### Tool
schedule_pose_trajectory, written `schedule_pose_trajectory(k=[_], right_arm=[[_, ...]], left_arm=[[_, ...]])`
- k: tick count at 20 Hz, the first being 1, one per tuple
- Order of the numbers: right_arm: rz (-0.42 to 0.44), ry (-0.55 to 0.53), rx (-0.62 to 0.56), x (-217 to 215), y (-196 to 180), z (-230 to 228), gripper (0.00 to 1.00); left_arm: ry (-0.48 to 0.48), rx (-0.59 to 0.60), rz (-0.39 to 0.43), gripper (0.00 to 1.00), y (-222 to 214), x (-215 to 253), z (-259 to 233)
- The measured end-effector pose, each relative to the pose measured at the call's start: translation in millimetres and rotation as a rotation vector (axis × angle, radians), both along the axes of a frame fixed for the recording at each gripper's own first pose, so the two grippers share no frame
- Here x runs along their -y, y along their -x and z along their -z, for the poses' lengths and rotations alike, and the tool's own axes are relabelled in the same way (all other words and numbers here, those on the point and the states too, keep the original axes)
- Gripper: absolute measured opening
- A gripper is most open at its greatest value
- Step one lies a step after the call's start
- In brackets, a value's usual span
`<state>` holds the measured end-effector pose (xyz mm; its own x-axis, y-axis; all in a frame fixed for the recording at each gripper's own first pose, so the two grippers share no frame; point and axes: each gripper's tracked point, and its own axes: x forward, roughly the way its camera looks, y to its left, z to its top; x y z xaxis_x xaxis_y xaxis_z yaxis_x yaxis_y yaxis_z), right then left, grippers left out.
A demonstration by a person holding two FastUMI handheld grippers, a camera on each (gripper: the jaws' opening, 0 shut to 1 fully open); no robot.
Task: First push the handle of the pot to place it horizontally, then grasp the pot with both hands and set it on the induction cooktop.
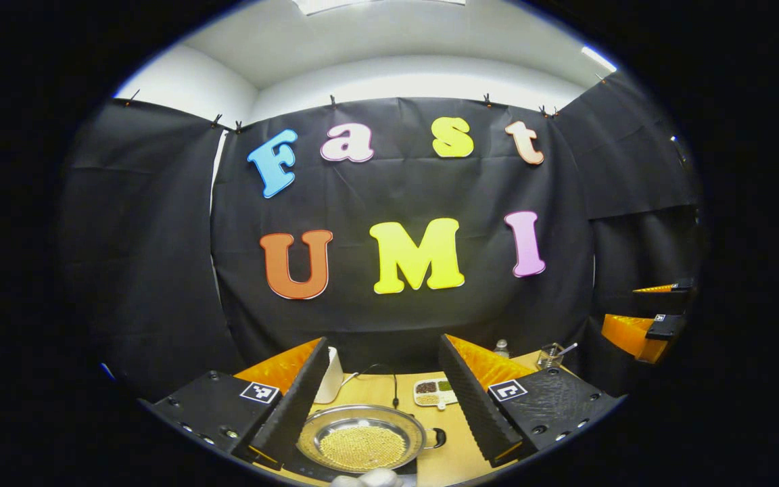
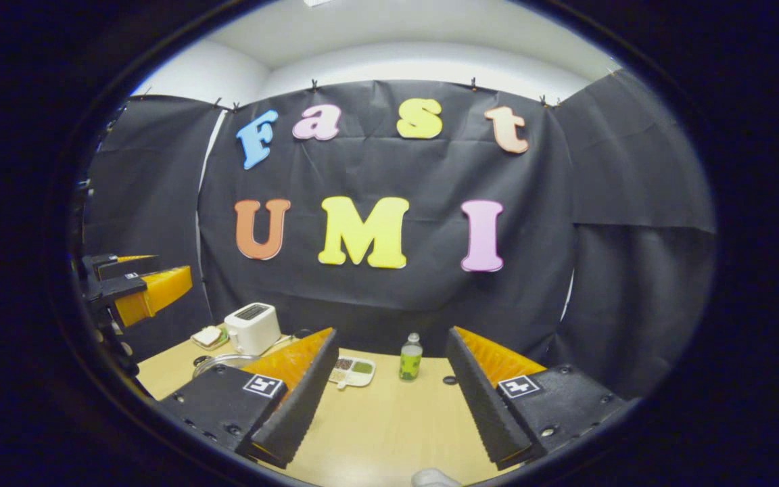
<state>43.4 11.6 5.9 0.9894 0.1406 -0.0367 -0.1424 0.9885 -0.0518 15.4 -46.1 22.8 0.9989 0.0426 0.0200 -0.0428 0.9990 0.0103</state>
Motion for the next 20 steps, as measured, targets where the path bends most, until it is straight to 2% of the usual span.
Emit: schedule_pose_trajectory(k=[4, 15, 20], right_arm=[[0.003, -0.021, 0.066, 35, 22, -26, 1.0], [0.075, -0.092, 0.078, 144, 39, -27, 0.99], [0.063, -0.072, 0.116, 163, 52, -36, 0.99]], left_arm=[[0.006, 0.021, -0.014, 0.96, 19, 29, -20], [-0.014, 0.048, -0.071, 0.96, 52, 74, -42], [-0.018, 0.046, -0.055, 0.96, 59, 107, -42]])
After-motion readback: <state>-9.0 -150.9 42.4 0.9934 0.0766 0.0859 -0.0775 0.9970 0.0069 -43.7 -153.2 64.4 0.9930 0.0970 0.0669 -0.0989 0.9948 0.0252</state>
